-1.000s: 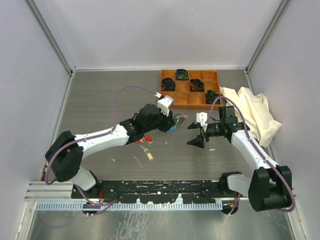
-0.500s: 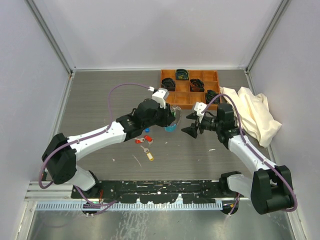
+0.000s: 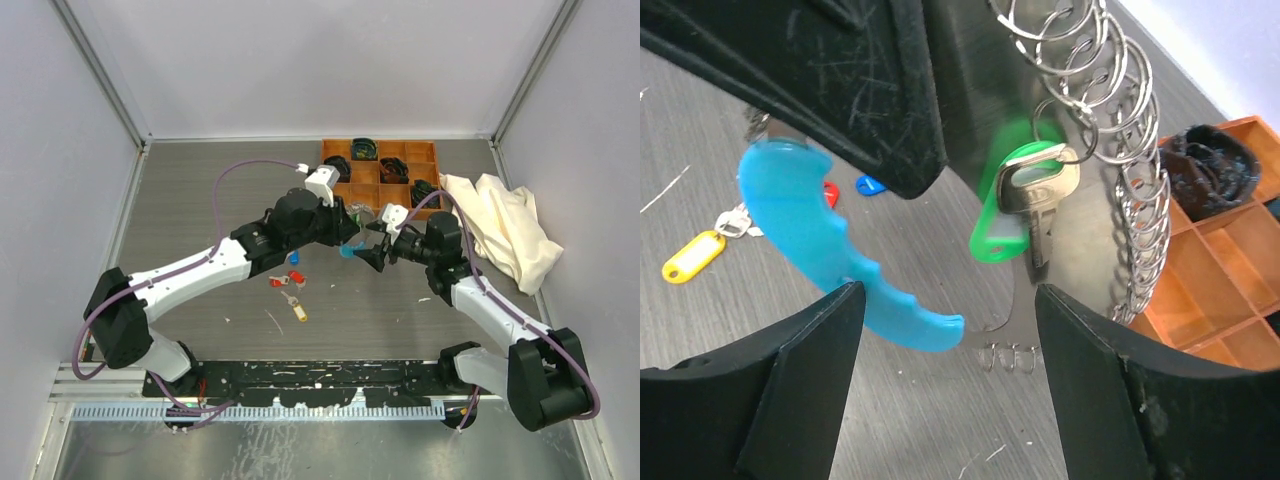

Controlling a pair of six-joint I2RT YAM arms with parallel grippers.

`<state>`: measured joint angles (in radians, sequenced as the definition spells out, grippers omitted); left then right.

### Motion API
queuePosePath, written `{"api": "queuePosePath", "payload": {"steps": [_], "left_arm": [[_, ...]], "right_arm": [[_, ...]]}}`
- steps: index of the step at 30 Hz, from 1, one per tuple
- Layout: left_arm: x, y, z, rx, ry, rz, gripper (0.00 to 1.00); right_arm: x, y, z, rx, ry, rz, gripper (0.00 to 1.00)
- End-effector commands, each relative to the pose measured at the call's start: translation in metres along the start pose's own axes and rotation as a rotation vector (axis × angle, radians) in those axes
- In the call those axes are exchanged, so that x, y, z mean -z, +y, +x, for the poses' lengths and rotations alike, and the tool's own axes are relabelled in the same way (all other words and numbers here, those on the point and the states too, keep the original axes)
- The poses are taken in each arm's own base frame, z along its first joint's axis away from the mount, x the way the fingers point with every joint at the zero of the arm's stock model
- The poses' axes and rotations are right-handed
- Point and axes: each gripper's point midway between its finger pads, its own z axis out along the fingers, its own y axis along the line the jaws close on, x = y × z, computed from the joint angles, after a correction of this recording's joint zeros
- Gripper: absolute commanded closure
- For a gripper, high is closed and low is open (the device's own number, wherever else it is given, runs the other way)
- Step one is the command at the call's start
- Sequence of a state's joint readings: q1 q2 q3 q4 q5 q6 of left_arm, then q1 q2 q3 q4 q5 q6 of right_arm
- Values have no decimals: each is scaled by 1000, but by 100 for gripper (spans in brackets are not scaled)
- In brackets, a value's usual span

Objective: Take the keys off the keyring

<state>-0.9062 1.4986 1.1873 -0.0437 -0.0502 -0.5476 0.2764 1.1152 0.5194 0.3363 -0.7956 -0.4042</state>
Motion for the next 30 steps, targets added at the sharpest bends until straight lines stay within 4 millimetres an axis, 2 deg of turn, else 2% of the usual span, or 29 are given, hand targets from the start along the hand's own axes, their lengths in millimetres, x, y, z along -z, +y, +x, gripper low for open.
{"api": "queuePosePath", "payload": {"steps": [1,6,10,19,26,30], "left_arm": [[20,-37,-43,39,-98,95,100],[25,-36,-44,51,-71,74,100],[29,-39,-45,61,-61,76,100],[31,-46,-43,66,-32,76,100],[34,-46,-40,59,-17,69,100],[33,-46,-35,56,-2,67,100]], "right_arm": [[4,-25,-33,90,-65,131,26],[7,-21,-48,114,-86,108,30],[7,-15,-52,122,-91,82,32],[2,-16,-64,157,-118,120,34],[0,-15,-68,172,-130,125,45],[0,-12,-72,177,-140,114,46]]}}
